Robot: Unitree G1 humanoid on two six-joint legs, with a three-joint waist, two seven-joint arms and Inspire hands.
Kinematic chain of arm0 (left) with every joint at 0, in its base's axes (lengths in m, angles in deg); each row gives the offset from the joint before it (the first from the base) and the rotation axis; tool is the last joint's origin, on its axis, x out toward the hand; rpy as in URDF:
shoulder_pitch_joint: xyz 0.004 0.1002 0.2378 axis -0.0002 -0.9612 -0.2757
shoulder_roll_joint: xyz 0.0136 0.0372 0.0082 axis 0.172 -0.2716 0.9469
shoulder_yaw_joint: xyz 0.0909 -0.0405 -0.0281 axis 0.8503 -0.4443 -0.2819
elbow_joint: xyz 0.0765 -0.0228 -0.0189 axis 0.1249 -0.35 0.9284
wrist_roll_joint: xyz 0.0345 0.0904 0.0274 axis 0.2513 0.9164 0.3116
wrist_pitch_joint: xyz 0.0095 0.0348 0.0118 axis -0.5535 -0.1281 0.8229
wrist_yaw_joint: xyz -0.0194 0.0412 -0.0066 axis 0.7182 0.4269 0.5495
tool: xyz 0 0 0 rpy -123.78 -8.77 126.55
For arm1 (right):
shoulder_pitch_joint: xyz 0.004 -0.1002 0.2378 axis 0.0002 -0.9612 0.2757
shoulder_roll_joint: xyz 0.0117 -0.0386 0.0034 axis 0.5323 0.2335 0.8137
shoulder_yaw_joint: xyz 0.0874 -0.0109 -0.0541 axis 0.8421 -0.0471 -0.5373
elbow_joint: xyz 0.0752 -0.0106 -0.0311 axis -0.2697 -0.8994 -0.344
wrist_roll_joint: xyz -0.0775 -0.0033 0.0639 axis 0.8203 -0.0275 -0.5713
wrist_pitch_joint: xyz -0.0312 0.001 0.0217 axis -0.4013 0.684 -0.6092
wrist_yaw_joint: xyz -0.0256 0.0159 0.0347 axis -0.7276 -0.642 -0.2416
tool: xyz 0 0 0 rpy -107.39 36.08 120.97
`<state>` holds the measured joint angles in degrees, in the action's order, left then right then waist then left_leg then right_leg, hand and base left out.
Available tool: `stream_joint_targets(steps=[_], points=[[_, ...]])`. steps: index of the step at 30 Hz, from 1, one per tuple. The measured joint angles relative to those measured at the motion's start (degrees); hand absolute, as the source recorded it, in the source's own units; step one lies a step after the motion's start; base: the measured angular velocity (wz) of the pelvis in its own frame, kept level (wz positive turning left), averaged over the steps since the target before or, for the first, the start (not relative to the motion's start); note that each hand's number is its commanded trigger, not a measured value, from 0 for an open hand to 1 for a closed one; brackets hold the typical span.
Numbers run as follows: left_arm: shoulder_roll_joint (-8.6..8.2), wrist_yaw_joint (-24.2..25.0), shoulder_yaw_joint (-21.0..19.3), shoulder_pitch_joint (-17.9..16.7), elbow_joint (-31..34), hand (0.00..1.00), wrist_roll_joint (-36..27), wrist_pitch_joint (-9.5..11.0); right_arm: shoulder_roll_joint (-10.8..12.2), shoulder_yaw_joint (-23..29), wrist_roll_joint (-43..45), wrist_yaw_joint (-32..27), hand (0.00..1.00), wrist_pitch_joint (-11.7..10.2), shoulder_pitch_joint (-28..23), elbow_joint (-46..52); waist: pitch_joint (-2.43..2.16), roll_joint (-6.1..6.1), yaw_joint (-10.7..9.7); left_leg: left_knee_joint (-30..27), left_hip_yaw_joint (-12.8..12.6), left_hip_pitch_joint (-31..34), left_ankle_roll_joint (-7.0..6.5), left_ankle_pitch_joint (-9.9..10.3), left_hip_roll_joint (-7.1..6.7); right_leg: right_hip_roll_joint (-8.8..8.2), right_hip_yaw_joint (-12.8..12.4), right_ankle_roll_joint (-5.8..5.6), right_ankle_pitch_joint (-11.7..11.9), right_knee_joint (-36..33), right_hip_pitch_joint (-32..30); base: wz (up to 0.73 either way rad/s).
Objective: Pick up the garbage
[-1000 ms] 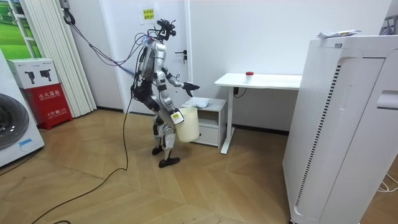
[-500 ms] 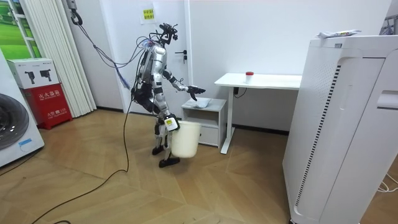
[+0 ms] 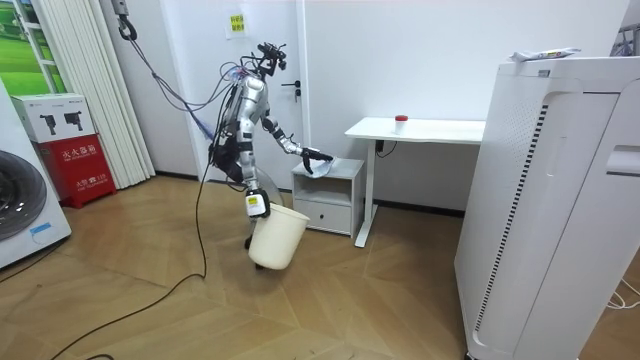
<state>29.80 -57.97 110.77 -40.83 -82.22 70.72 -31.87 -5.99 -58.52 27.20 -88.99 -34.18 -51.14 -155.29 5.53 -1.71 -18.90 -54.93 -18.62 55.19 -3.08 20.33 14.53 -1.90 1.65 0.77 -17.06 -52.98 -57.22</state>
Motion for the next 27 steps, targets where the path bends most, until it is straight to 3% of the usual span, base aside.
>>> stream_joint_targets(steps=[6, 10, 11, 12, 14, 22, 27], points=[[1.29, 2.31, 2.28, 0.93, -1.97, 0.00, 6.70, -1.70, -0.22, -0.52, 0.89, 0.25, 1.00, 0.61, -0.02, -0.01, 0.00, 0.00, -0.92, -0.42, 0.13, 0.56, -0.05, 0.03, -0.01, -0.19, 0.18, 0.01, -0.01, -0.16, -0.41, 0.01], [1.30, 3.64, 3.33, 1.65, -3.57, 0.00, 8.34, -3.30, -0.20, -0.93, 0.54, 0.24, 1.00, 1.72, -0.10, 0.29, -0.02, -0.05, -1.20, -0.41, 0.07, 0.57, -0.15, 0.08, -0.01, -0.14, 0.12, 0.00, -0.01, -0.16, -0.48, 0.00], [1.32, 4.19, 3.32, 1.78, -3.58, 0.05, 8.33, -3.86, -0.19, -0.93, 0.44, 0.20, 1.00, 1.88, -0.12, 0.44, -0.04, -0.08, -1.18, -0.39, 0.09, 0.67, -0.14, 0.08, 0.02, -0.10, 0.12, 0.00, -0.01, -0.16, -0.56, 0.00], [1.32, 4.59, 3.32, 1.99, -3.58, 0.23, 8.34, -4.59, -0.20, -0.91, 0.33, 0.02, 1.00, 1.92, -0.11, 0.61, -0.08, -0.16, -1.15, -0.40, 0.09, 0.90, -0.14, 0.08, 0.07, -0.07, 0.13, 0.01, -0.01, -0.19, -0.81, 0.00], [1.30, 5.29, 3.31, 2.14, -3.69, 1.00, 8.35, -5.56, -0.21, -0.90, 0.24, -0.19, 1.00, 2.15, -0.11, 0.82, -0.10, -0.28, -1.09, -0.49, 0.08, 1.04, -0.13, 0.08, 0.26, 0.09, 0.14, 0.01, -0.01, -0.24, -0.93, 0.00], [0.97, 5.96, 2.66, 3.66, -5.12, 1.00, 8.39, -8.48, -1.24, -0.92, -0.40, -1.44, 1.00, 3.78, -0.40, 1.66, -0.44, -0.93, 0.55, -0.88, -0.11, 0.04, 0.26, 0.15, 0.75, 0.58, -0.18, 0.46, -0.23, -1.04, -0.45, -0.01], [0.70, 7.03, 2.65, 2.94, -5.25, 1.00, 8.36, -8.75, -1.33, -0.94, -0.13, -2.57, 1.00, 4.02, -0.71, 2.92, -0.45, -0.96, 0.66, -0.30, -0.47, -1.47, 0.78, 0.00, 0.76, 0.84, -0.51, 0.66, -0.21, -0.94, 0.54, -0.02]])
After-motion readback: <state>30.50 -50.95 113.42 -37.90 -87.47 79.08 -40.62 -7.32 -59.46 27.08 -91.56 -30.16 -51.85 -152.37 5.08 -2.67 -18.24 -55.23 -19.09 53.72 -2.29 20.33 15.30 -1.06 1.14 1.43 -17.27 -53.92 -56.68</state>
